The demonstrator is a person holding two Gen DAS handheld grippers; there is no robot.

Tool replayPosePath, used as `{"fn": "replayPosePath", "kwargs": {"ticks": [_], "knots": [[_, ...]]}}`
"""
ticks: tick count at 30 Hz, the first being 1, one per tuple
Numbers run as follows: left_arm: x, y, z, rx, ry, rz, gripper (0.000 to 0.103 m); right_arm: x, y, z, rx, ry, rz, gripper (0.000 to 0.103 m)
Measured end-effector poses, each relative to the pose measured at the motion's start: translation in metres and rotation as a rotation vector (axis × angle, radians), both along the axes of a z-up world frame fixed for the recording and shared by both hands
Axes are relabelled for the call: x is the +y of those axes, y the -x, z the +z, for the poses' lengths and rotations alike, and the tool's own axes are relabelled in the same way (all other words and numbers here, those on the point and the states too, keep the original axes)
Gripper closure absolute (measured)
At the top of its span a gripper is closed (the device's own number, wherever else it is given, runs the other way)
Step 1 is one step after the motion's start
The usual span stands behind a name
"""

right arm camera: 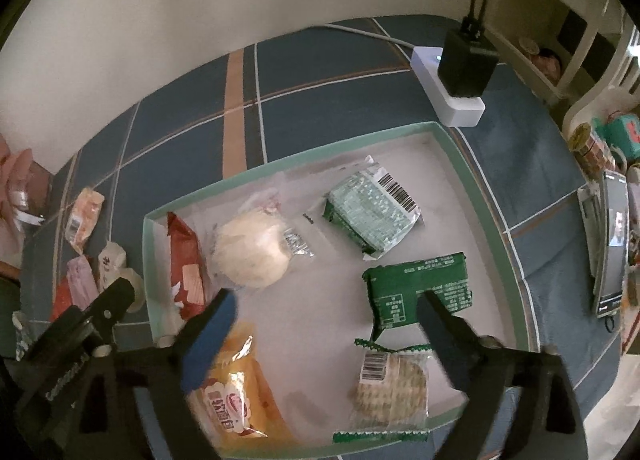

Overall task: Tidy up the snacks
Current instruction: 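Open both tools to drop red box and green-white packet in tray, then move both tools back toward the remaining snack pile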

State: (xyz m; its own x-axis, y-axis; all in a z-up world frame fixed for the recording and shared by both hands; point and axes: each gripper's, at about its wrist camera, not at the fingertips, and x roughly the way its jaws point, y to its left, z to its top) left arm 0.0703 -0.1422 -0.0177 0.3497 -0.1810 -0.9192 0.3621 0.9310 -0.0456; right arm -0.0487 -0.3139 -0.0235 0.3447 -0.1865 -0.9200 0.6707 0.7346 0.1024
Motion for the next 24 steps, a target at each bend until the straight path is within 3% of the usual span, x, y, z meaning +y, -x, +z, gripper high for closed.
{"fn": "replayPosePath", "kwargs": {"ticks": [15,24], "knots": [[0.038,0.005,0.011,-0.066,-0.041,0.062,0.002,0.030,0.002,0.010,0.008,0.040,0.043,0.000],[0.063,0.008,0.016,-0.065,-0.020,0.075,0.002,0.055,0.008,0.008,0.028,0.045,0.069,0.000]]}}
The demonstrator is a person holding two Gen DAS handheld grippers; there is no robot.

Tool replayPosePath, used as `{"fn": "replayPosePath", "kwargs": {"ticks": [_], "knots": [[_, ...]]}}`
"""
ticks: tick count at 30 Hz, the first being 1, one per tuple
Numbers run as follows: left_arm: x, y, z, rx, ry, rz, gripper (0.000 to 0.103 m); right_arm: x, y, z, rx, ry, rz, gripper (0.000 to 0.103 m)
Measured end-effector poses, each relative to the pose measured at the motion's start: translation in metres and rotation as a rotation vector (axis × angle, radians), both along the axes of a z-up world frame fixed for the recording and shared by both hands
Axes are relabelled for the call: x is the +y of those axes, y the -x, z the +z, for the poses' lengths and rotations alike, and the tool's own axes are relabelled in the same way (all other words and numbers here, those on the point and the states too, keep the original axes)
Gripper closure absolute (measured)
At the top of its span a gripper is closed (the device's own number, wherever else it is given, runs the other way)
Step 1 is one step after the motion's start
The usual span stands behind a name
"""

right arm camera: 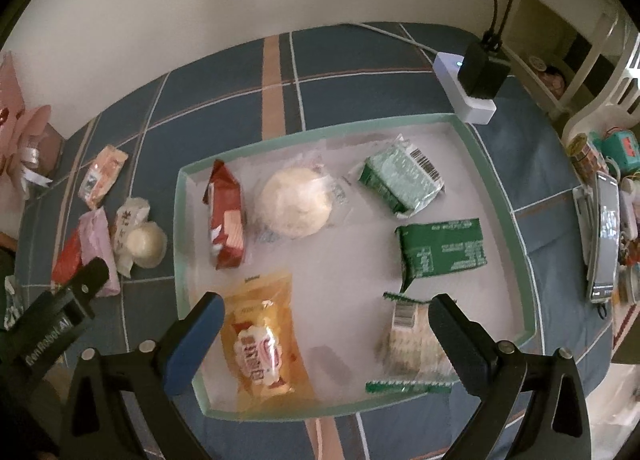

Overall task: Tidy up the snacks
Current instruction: 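Move both tools back toward the remaining snack pile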

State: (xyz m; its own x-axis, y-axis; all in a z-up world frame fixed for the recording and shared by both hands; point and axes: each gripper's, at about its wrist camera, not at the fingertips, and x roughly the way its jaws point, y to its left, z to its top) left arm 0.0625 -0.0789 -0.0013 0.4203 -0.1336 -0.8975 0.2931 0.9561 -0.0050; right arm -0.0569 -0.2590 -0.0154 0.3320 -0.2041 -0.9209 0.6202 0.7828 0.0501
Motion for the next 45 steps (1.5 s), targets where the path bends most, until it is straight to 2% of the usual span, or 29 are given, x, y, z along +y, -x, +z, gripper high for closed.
{"fn": "replayPosePath", "kwargs": {"ticks": [11,18,28,32,37,45], "knots": [[0.046,-0.012,0.012,-0.007,0.059,0.074,0.001,0.023,-0.007,0.006,-0.002,0.007,0.031,0.000],[0.075,-0.033,0.000,0.048,0.078,0.137,0.002,0.042,-0.029,-0.013,0.031,-0.022,0.076,0.000],[0.133,-0.064,-0.007,0.064,0.082,0.288,0.001,0.092,-0.068,-0.021,-0.011,-0.061,0.185,0.000],[0.147,-0.072,-0.010,0.077,0.099,0.317,0.002,0.107,-0.080,-0.020,-0.042,-0.075,0.213,0.000],[0.150,-0.081,-0.015,0.095,0.119,0.321,0.002,0.119,-0.094,-0.016,-0.084,-0.070,0.240,0.000],[0.131,-0.093,-0.023,0.114,0.123,0.241,0.002,0.137,-0.112,-0.016,-0.115,-0.047,0.312,0.002]]}}
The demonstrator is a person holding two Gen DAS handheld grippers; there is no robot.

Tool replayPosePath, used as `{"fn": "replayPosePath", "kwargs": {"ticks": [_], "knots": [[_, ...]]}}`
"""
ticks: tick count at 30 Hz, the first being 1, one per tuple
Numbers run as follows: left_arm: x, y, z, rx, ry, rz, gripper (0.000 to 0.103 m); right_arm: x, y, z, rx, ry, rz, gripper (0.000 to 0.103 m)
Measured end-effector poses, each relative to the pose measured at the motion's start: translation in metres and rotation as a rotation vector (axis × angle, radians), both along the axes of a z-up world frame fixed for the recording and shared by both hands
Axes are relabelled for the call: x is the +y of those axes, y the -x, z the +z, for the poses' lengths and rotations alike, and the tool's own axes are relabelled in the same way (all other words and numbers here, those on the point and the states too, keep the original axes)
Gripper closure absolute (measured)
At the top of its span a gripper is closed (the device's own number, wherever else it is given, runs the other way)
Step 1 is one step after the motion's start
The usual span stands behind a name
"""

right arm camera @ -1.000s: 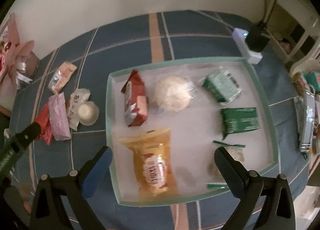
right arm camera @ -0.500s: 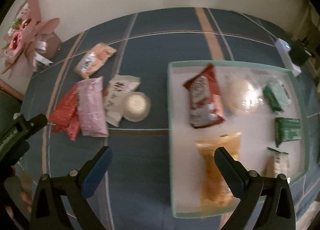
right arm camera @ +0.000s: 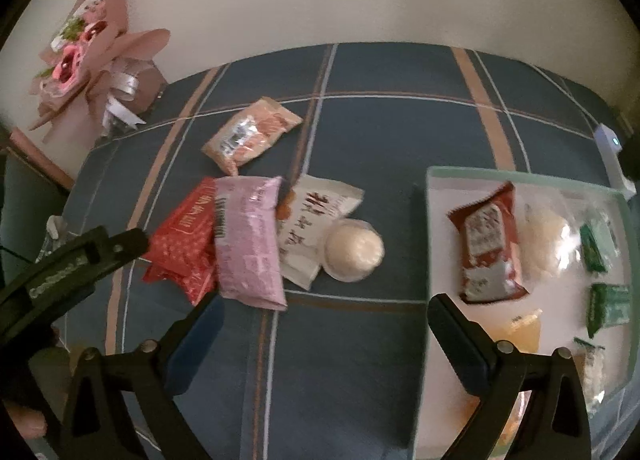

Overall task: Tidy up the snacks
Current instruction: 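Move both tools back toward the remaining snack pile, then lower left tool onto red cake packet while right tool reaches pink bag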

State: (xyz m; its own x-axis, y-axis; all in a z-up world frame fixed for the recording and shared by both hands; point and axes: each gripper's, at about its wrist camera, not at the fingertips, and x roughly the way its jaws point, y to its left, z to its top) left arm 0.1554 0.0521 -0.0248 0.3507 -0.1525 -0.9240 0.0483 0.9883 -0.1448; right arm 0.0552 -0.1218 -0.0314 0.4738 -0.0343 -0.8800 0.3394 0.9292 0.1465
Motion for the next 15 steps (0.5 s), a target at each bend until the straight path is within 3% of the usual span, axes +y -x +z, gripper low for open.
{"fn": "replayPosePath", "kwargs": {"ticks": [6,8,15], "knots": [[-0.004,-0.012,-0.004,-0.002,-0.015,-0.018,0.002,0.014,-0.015,-0.003,-0.030,-0.022,0.054,0.005],[-0.002,-0.017,-0.006,-0.002,-0.015,-0.016,0.002,0.019,-0.022,-0.006,-0.028,-0.014,0.066,0.014],[0.000,-0.031,-0.013,0.010,0.009,-0.036,0.002,0.028,-0.045,-0.022,-0.018,-0.039,0.090,0.026]]}}
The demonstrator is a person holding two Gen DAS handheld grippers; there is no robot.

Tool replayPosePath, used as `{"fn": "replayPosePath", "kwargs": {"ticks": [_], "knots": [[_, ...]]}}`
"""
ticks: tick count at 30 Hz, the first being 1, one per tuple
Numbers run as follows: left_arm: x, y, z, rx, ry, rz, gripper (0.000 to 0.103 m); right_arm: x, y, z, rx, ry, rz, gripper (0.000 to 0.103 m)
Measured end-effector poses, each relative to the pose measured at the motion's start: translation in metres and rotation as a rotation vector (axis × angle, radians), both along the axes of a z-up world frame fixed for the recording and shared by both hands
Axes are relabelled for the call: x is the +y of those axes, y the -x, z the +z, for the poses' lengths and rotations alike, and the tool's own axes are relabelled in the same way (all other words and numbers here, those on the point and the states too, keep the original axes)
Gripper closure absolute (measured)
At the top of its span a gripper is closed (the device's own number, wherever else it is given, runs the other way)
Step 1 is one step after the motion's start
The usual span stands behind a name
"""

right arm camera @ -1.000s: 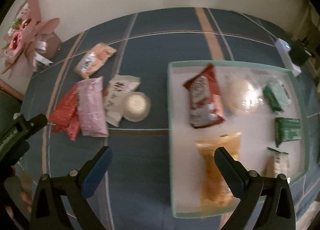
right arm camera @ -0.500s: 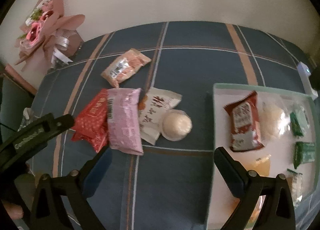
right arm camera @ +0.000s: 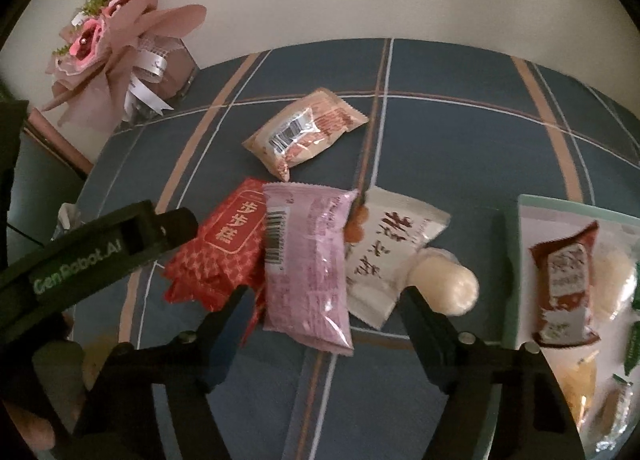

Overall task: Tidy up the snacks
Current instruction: 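Lower left tool onto red cake packet while right tool reaches pink bag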

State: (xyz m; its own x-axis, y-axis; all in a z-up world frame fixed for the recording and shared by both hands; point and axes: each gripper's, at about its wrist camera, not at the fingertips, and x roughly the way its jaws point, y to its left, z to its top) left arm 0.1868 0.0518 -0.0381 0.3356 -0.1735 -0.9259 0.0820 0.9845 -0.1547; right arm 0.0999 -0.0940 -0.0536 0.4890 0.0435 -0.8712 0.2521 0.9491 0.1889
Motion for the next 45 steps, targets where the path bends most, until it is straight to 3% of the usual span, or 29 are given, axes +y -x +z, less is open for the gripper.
{"fn": "replayPosePath", "kwargs": {"ticks": [13,21,27,29,32,45], "knots": [[-0.011,-0.004,-0.006,0.008,0.029,-0.054,0.002,0.013,-0.019,-0.021,0.027,0.025,0.034,0.046],[-0.020,-0.004,-0.008,-0.004,0.026,-0.083,0.003,-0.006,-0.011,-0.014,0.016,0.000,-0.002,0.046],[-0.033,-0.006,-0.009,-0.025,0.010,-0.130,0.009,-0.022,-0.008,-0.016,0.023,-0.038,-0.032,0.052],[-0.038,-0.006,-0.010,-0.027,0.003,-0.153,0.020,-0.026,-0.006,-0.016,0.023,-0.044,-0.038,0.052],[-0.046,-0.005,-0.012,-0.029,-0.015,-0.182,0.022,-0.032,-0.005,-0.016,0.024,-0.058,-0.045,0.056],[-0.061,-0.003,-0.025,-0.014,-0.036,-0.220,0.041,-0.032,-0.005,-0.022,0.039,-0.069,-0.045,0.056]]}}
